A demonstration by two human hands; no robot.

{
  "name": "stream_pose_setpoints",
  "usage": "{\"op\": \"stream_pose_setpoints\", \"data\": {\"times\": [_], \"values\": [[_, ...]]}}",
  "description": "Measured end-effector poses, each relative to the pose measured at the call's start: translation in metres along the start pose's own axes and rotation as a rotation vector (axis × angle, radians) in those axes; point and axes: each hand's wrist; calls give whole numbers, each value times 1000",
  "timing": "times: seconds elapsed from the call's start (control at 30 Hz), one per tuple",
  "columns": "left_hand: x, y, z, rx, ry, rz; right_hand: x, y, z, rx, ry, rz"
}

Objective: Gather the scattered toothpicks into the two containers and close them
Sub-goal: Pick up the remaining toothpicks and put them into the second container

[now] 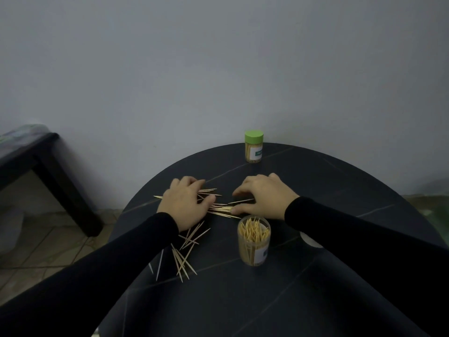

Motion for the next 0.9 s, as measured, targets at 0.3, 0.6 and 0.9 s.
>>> {"op": "stream_pose_setpoints", "data": {"times": [0.3,0.6,0.9], "values": [[3,-3,9,-206,-42,-80,-4,-1,-5,31,-1,54],[1,6,26,-273,-71,-11,-3,2,-2,-3,132,-34],[1,7,40,-380,-227,52,6,10,7,-77,116,-54]]}}
Point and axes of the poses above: each hand's wrist, its own y-axis away from the middle knuckle, its own x-axis out of the back of the hand, z = x × y, and after that the axes turned 10 degrees about x, right-handed
